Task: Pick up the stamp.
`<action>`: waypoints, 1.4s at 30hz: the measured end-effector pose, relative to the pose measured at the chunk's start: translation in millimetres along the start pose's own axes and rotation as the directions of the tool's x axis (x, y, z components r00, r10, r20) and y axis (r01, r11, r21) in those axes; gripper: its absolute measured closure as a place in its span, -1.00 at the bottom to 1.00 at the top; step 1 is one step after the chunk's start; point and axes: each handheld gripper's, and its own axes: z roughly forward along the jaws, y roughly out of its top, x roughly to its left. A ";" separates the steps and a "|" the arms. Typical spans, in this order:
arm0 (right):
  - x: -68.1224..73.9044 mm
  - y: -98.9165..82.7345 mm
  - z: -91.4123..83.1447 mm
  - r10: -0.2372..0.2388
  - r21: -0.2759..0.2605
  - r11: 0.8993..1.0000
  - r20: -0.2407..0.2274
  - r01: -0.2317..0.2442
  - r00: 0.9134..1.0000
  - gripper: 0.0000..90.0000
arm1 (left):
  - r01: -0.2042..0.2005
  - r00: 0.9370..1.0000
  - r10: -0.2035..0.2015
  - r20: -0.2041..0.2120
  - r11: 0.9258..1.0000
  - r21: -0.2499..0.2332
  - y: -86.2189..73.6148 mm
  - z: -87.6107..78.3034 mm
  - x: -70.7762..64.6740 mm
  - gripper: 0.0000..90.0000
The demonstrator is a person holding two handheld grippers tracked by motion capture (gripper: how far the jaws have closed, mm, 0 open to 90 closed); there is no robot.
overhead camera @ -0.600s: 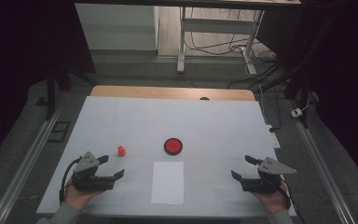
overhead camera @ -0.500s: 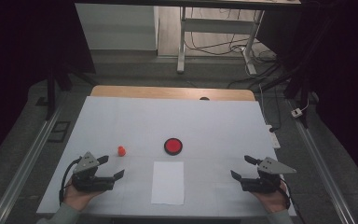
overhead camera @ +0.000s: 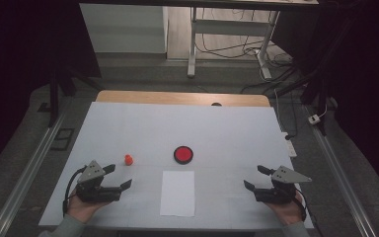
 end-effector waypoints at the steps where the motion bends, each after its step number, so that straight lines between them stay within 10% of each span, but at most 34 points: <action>1: 0.0 0.0 0.3 -0.001 0.001 1.000 0.000 0.001 1.000 -0.50 | 0.001 1.000 -0.001 0.001 1.000 0.001 0.1 0.1 0.1 -0.63; 22: 2.3 0.8 6.4 -0.008 0.017 1.000 -0.004 0.008 1.000 -0.47 | -0.028 1.000 0.028 -0.004 0.999 0.033 23.2 4.3 -2.3 -0.59; 42: 2.9 3.1 7.0 -0.012 0.023 1.000 0.005 0.012 1.000 -0.45 | -0.025 0.998 0.031 -0.049 0.994 0.110 57.3 30.8 26.5 -0.52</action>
